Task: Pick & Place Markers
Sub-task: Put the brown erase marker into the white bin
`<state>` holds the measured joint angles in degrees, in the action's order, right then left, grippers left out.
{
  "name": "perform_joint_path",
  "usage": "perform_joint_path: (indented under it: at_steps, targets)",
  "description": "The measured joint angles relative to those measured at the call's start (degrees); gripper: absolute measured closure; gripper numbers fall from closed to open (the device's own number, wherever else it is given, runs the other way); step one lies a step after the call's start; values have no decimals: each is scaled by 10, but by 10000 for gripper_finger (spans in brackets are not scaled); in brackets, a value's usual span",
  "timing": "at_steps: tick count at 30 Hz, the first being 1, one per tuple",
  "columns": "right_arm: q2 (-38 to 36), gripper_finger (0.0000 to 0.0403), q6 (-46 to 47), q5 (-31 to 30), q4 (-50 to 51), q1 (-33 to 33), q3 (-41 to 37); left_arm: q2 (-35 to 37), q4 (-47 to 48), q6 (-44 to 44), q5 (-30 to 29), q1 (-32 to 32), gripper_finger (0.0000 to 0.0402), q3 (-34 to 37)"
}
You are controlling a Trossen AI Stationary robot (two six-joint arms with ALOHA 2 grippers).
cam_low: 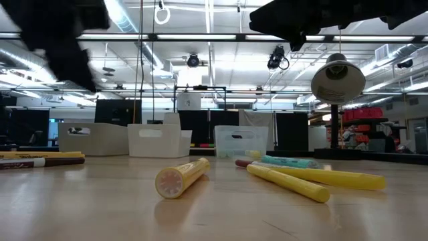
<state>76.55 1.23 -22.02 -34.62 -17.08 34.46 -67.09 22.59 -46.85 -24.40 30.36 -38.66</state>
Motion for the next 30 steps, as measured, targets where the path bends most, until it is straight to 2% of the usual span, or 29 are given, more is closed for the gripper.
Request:
perform_joint_path:
  at_steps: [3,5,8,11,17,21,23,27,30]
  targets:
    - [0,292,0,0,-1,0,0,0,1,-143,101,34,220,17]
    - [0,292,0,0,-1,0,0,0,1,-227,142,56,220,28]
    - [0,292,0,0,-1,0,0,0,3,-316,148,87,220,44]
    - [0,292,0,1,-1,0,0,-4,6,-338,114,106,220,54]
    - [0,292,-2,1,-1,0,0,-32,-28,-255,65,104,220,55]
    - [0,292,-2,1,-2,0,0,-67,-91,-89,60,102,220,55]
    - [0,292,-2,1,-3,0,0,-83,-116,-39,59,97,220,55]
    - [0,292,-2,1,-3,0,0,-90,-99,7,72,77,220,53]
    - [0,292,-2,1,-3,0,0,-90,-59,10,82,67,218,53]
